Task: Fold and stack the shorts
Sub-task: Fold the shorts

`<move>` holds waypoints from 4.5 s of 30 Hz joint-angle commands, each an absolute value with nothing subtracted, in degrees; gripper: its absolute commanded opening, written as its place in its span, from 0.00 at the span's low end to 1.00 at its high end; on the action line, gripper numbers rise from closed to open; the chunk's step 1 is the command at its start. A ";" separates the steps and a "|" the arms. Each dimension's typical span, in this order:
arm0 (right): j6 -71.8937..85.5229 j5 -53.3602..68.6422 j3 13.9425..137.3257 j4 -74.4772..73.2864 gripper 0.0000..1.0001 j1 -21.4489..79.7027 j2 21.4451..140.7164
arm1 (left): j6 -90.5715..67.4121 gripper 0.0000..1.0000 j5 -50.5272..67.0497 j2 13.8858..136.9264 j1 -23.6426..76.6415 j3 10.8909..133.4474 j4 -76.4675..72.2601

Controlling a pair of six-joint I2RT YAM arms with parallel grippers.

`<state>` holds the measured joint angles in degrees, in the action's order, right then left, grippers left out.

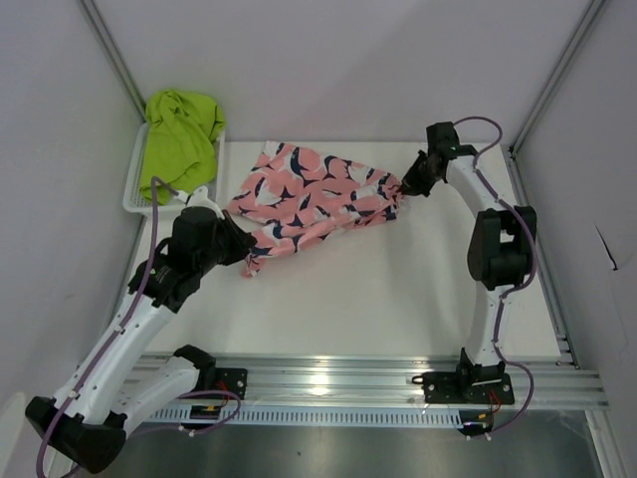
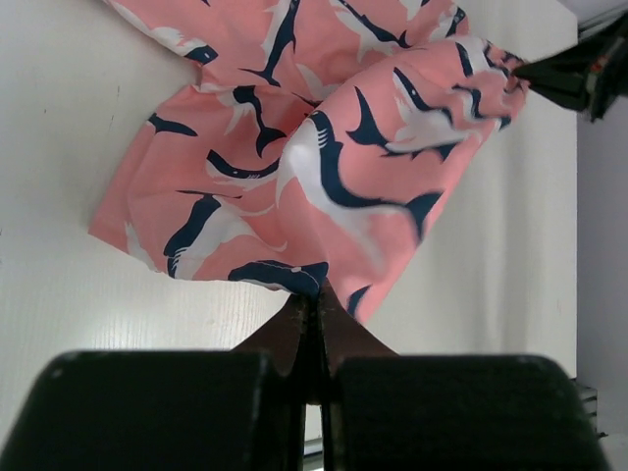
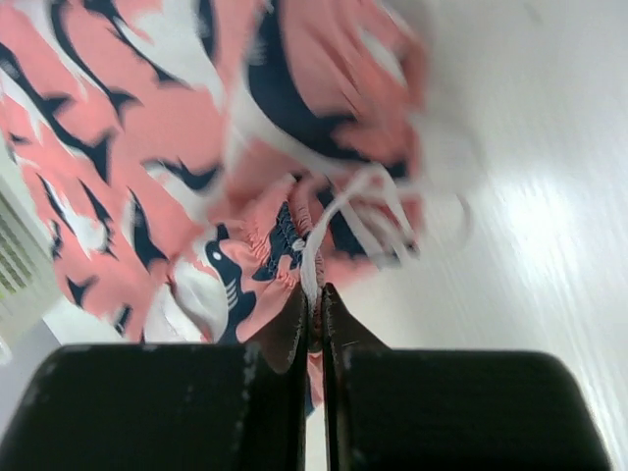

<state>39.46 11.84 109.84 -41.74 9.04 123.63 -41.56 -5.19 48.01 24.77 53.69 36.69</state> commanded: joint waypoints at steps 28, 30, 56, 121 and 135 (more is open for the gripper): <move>40.08 14.15 51.06 -35.86 0.00 -6.50 71.19 | -33.50 0.00 -7.99 59.14 24.44 73.91 39.46; 40.95 13.89 53.43 -36.91 0.00 -6.50 71.80 | -32.87 0.00 -8.78 62.73 23.56 78.20 41.21; 51.24 13.71 73.82 -39.20 0.00 -7.91 92.54 | -30.15 0.00 6.06 101.33 12.57 105.98 39.20; 49.75 44.04 82.62 4.94 0.00 -7.38 128.14 | -30.14 0.59 13.71 114.18 30.76 83.95 17.15; 45.53 41.92 77.71 -0.62 0.13 -7.21 118.77 | -30.50 0.48 13.45 102.22 31.82 61.27 8.18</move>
